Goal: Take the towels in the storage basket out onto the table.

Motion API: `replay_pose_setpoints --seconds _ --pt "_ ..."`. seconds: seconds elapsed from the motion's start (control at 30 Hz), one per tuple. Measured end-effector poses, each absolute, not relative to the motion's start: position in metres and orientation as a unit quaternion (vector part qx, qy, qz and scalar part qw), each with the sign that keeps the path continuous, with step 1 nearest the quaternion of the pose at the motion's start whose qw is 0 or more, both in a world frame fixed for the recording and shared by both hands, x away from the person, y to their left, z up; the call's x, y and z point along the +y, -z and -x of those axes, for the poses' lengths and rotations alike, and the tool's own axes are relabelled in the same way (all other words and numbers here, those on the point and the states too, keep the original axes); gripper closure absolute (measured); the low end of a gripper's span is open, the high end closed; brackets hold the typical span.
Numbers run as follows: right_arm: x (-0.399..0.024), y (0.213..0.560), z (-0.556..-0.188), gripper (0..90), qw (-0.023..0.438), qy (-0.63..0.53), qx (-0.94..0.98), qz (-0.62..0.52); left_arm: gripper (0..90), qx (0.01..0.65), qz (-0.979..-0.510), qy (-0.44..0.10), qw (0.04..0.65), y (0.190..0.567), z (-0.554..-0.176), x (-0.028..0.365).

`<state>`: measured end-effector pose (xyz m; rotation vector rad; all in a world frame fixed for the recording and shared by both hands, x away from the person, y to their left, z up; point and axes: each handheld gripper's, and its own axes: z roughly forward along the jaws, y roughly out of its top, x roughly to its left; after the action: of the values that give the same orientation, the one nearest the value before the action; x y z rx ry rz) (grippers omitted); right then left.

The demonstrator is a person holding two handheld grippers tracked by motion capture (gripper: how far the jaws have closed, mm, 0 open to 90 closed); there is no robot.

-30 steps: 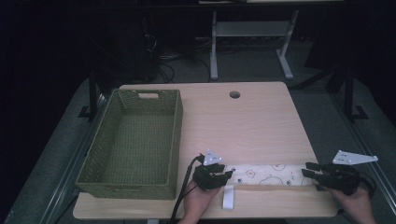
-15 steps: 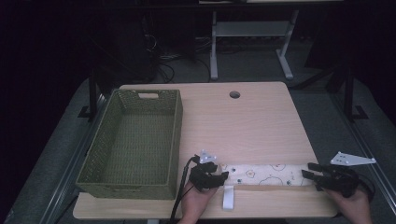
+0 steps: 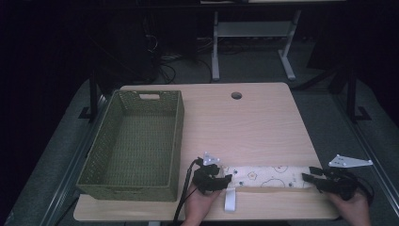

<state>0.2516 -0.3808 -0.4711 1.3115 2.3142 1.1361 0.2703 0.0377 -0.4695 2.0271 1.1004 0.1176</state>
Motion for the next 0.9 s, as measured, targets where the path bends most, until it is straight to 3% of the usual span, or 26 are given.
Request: replay_pose_setpoints --seconds 0.27,0.63,0.77,0.9 --pt "-0.381 0.471 -0.251 51.1 0.127 -0.388 0.790 -0.458 42.4 0.432 -0.811 -0.069 0.388 0.467 -0.267 0.036" --pt "-0.371 0.474 -0.250 50.0 0.136 -0.362 0.794 -0.470 51.3 0.411 -0.832 -0.100 0.360 0.466 -0.264 0.027" --pt "-0.372 0.472 -0.249 48.8 0.142 -0.362 0.792 -0.470 43.3 0.422 -0.825 -0.110 0.360 0.467 -0.262 0.027" --pt "-0.374 0.470 -0.248 48.7 0.142 -0.362 0.787 -0.479 43.7 0.421 -0.823 -0.110 0.365 0.467 -0.262 0.027"
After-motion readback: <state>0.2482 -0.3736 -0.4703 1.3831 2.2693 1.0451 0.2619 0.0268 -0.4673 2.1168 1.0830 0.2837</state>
